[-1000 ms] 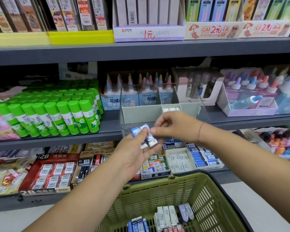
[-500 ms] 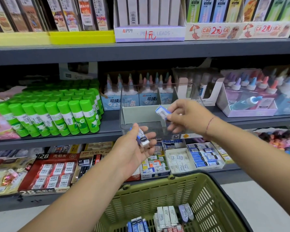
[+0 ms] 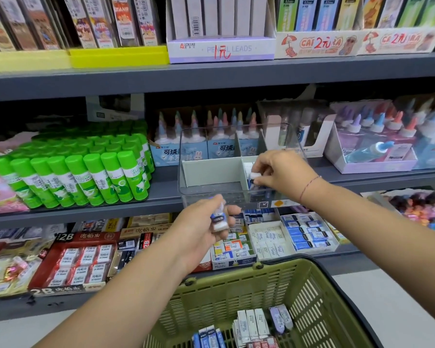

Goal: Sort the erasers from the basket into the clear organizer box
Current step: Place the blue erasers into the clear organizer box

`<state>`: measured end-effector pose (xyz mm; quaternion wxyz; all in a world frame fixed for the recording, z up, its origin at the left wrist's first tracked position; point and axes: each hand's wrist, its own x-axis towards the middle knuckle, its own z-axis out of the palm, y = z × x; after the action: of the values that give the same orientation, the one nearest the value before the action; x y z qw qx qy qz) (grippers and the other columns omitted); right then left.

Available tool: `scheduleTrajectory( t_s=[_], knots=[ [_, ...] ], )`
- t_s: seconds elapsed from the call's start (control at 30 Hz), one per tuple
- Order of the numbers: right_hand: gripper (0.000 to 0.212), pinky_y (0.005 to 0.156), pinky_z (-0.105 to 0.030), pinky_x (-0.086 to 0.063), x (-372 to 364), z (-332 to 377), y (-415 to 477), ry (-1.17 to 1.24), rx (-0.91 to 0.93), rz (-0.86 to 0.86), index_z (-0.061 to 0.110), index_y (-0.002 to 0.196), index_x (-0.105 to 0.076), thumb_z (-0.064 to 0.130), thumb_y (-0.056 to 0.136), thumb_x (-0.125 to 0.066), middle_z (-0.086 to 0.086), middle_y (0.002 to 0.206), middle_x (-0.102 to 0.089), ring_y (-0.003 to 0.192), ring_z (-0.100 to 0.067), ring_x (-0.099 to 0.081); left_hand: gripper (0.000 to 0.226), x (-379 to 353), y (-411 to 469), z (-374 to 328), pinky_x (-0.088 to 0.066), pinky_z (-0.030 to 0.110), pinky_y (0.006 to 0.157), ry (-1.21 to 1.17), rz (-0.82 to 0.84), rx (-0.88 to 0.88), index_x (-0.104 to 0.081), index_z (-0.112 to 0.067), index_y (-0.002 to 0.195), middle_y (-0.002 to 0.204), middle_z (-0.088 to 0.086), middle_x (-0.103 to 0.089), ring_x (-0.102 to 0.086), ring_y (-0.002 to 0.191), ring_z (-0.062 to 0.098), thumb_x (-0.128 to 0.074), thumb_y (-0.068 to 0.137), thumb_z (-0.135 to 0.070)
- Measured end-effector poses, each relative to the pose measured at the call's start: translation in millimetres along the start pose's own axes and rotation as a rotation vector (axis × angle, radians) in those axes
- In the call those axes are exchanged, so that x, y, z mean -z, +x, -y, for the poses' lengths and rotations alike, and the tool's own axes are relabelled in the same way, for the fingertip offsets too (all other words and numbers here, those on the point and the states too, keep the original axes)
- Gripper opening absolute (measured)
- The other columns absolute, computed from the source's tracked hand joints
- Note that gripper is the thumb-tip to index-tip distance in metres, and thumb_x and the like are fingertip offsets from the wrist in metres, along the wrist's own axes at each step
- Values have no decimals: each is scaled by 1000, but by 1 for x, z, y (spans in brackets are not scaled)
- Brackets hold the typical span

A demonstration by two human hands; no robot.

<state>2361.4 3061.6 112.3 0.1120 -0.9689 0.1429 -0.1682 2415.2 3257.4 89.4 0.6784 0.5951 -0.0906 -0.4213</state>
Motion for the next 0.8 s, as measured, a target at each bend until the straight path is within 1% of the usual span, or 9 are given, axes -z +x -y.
scheduleTrajectory(
  t_s=[0.13,0.23,0.33,0.4,0.47,0.6,0.67,0.73,0.8],
  knots=[
    [16,68,-20,-40,-8,1,3,-40,37,10,20,88,-63,23,78,-75,6,86,-56,75,-10,-54,10,6,5,6,-35,19,50,171,-34,-73,-69,-16,94,76,-2,-60,-49,62,8,-63,90,-24],
    [13,73,-27,-47,-7,-1,1,-56,43,29,21,83,-62,26,80,-73,7,86,-54,79,-13,-56,7,5,6,4,-40,17,46,76,-19,-96,-69,-14,93,69,0,-60,-50,53,5,-64,90,-16],
    [13,71,-24,-39,-1,0,-2,-60,41,1,19,84,-67,31,87,-65,5,89,-53,78,-11,-51,9,4,6,1,-52,18,56,-64,-20,-106,-63,-7,99,73,7,-70,-67,62,10,-61,90,-6],
    [22,68,-23,-39,2,8,-9,123,0,-61,15,83,-66,35,90,-60,2,83,-57,74,-12,-53,12,4,6,1,-55,20,59,-168,-22,-107,-59,-2,102,77,11,-73,-72,71,15,-59,90,-1],
    [28,62,-22,-44,6,21,-20,520,-83,23,8,87,-65,35,91,-57,-4,77,-63,68,-10,-56,11,2,5,0,-56,20,59,-247,-10,-115,-56,0,102,79,14,-73,-73,74,19,-56,91,2],
    [10,54,-15,-48,8,33,-32,999,-192,229,5,92,-62,9,84,-67,-3,68,-63,56,-7,-60,13,-2,2,-4,-57,22,63,-218,-9,-171,-56,1,104,82,15,-73,-73,76,19,-58,91,0],
    [13,53,-15,-49,15,27,-27,1056,-240,155,5,89,-62,0,79,-70,-2,62,-64,52,-5,-59,8,2,2,-4,-57,22,70,171,-102,-335,-60,-8,99,85,6,-72,-71,79,13,-62,91,-10],
    [15,54,-14,-49,25,15,-20,958,-265,12,7,85,-62,-2,77,-71,0,62,-64,51,-4,-58,4,14,3,-6,-46,16,78,823,-274,-670,-62,-21,91,92,-12,-66,-61,88,4,-62,91,-25],
    [17,58,-11,-49,34,1,-14,754,-246,-107,12,82,-62,-1,77,-73,1,66,-60,54,-2,-55,20,26,4,-8,-33,23,93,1285,-308,-876,-61,-27,112,111,-15,-56,-46,110,8,-54,94,-35]
  ],
)
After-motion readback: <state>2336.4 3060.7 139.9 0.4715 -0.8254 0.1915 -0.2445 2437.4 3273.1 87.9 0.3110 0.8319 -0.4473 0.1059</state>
